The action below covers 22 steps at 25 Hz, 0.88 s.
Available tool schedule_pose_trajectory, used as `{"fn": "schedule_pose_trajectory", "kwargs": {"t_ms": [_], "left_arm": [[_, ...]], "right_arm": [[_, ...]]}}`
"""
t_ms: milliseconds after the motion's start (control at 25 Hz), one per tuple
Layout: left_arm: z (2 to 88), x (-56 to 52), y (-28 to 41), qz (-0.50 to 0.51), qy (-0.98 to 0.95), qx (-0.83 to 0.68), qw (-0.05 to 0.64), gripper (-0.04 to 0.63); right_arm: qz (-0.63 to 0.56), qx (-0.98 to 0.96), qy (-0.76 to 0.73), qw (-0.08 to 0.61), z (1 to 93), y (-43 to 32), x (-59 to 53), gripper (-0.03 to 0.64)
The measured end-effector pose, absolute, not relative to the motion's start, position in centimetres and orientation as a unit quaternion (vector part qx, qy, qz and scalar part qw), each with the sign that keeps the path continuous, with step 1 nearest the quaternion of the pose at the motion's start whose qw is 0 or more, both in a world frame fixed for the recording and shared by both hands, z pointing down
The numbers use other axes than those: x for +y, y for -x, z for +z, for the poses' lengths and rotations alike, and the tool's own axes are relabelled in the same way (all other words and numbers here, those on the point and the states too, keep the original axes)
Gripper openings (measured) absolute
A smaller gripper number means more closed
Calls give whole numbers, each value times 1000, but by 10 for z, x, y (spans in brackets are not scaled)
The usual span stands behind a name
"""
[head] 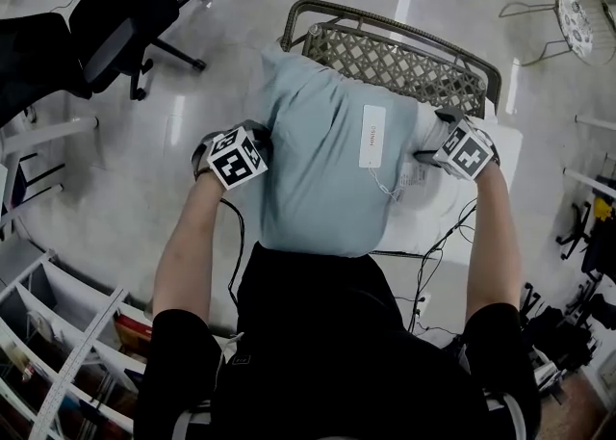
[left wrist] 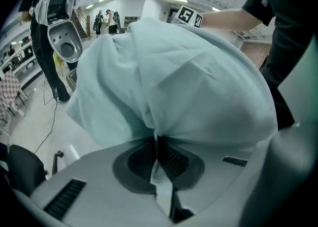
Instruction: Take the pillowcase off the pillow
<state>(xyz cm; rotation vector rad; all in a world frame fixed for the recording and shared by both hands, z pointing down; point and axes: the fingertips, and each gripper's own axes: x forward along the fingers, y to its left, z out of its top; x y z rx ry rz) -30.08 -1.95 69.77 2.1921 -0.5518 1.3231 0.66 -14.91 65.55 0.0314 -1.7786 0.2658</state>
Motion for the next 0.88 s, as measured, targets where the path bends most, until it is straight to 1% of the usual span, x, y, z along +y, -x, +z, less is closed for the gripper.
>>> {"fn": "schedule_pose_trajectory", "kwargs": {"t_ms": [40, 120, 360, 440, 560, 720, 880], "left_arm": [[698, -19, 302, 491, -805, -210, 258, 9], [697, -17, 306, 497, -796, -229, 258, 8], [674, -21, 342, 500, -769, -316, 242, 6], [660, -21, 353, 500, -763, -338, 231, 6], [632, -21, 370, 500, -752, -375, 209, 6], [583, -23, 391, 494, -742, -417, 175, 6], [546, -24, 398, 520, -729, -424, 134, 6]], "right_arm": [[117, -775, -11, 621, 655, -6, -147, 462], [120, -775, -7, 621, 655, -7, -143, 428], [119, -772, -8, 624, 645, -8, -133, 290], [119, -777, -12, 618, 639, -9, -131, 264], [131, -779, -25, 613, 630, -13, -131, 242], [134, -762, -49, 631, 626, -23, -135, 230], [139, -767, -65, 624, 616, -32, -133, 222]]}}
